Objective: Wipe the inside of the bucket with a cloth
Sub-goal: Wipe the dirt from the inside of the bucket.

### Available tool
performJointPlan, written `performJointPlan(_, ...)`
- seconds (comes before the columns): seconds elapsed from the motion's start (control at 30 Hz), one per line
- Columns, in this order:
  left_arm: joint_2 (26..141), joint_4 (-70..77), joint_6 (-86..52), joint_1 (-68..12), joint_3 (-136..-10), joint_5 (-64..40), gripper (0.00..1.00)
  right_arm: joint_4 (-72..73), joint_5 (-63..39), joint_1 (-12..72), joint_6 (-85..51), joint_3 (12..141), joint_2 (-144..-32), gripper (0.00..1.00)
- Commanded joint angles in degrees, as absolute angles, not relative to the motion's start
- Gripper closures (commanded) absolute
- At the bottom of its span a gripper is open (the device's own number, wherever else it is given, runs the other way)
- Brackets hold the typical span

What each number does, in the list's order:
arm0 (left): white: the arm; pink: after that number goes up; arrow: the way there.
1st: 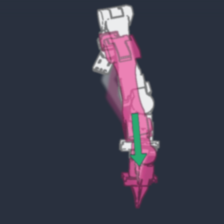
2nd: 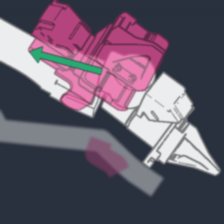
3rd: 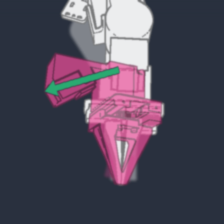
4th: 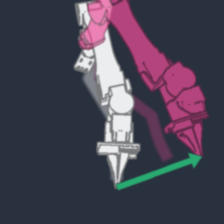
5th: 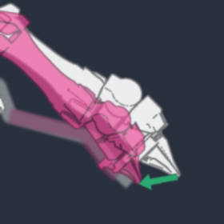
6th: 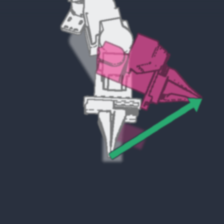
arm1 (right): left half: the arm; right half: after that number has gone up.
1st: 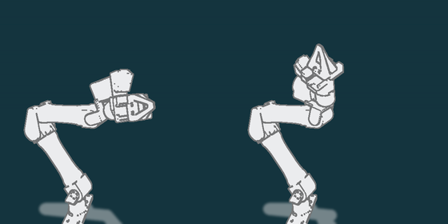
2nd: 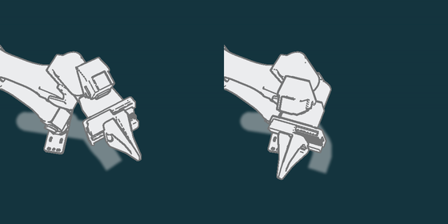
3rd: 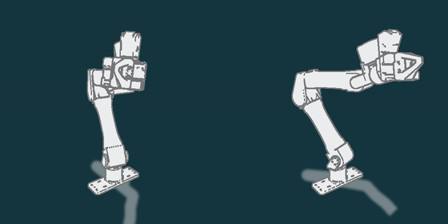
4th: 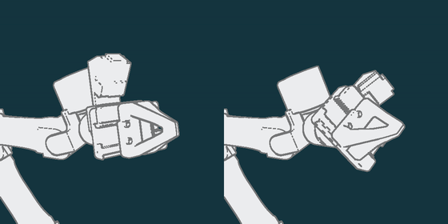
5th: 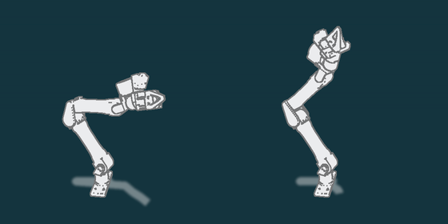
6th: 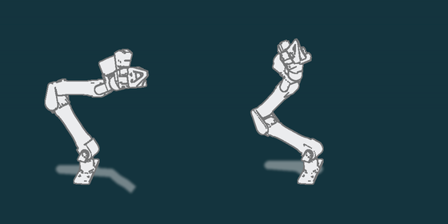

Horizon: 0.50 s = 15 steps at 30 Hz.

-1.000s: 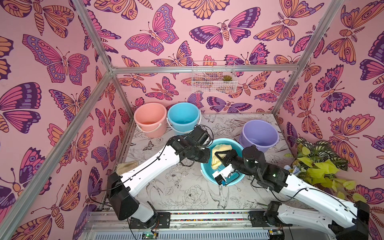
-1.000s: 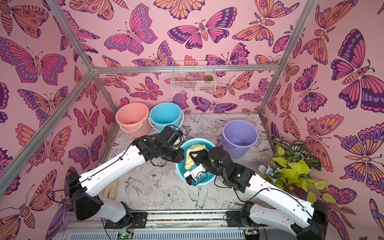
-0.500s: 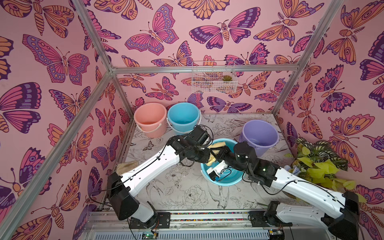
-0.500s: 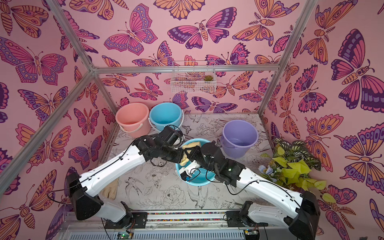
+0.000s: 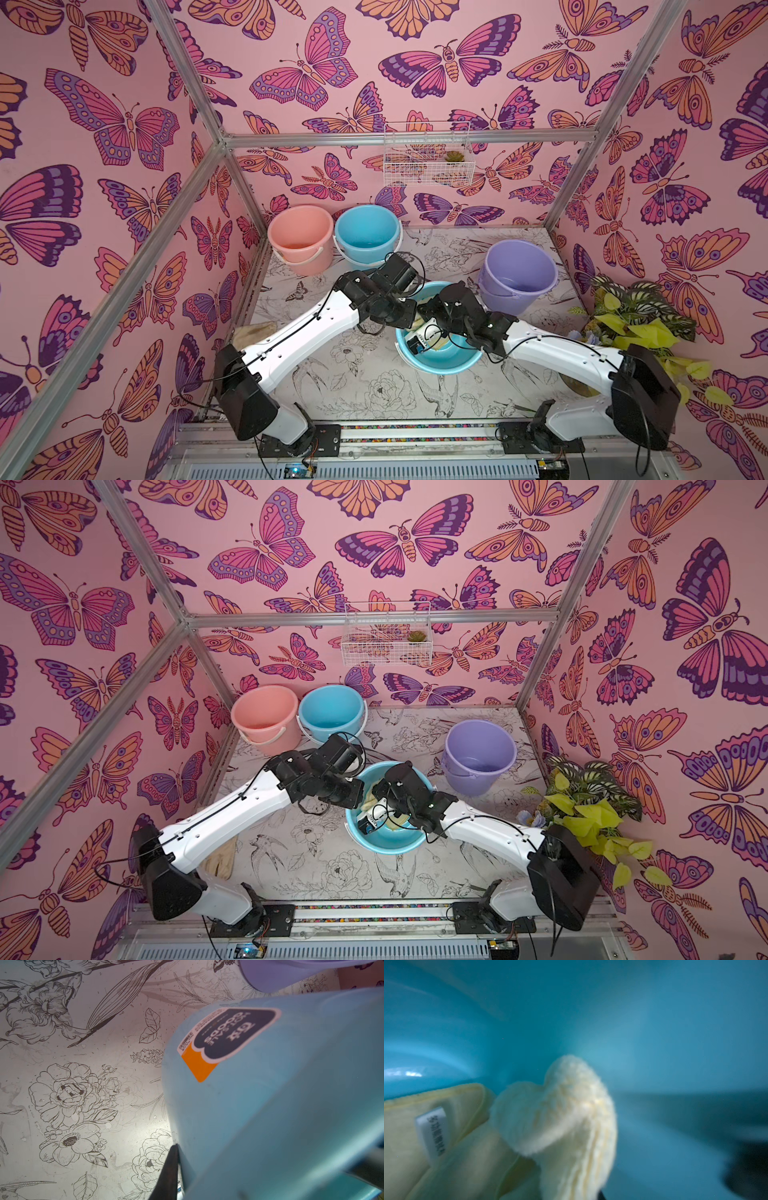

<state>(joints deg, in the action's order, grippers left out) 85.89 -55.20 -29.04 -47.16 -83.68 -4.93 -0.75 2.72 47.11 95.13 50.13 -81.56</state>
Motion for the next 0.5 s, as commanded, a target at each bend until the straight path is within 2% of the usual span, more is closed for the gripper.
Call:
performJointPlan(0.0, 84.1, -51.5, -29.4, -47.4, -84.3, -8.3, 1.0, 0.6, -0.4, 46.1, 90.7, 49.5, -84.8, 1.0)
performJointPlan(0.23, 85.2, -51.6, -29.0, -47.4, -84.8, -8.0, 1.0, 0.2, -0.5, 44.8, 88.1, 50.9, -87.5, 1.0)
performJointPlan(0.47, 87.0, -51.9, -29.0, -47.4, -85.6, -7.4, 1.0, -6.9, -3.6, 45.2, 85.5, 52.5, -77.7, 1.0)
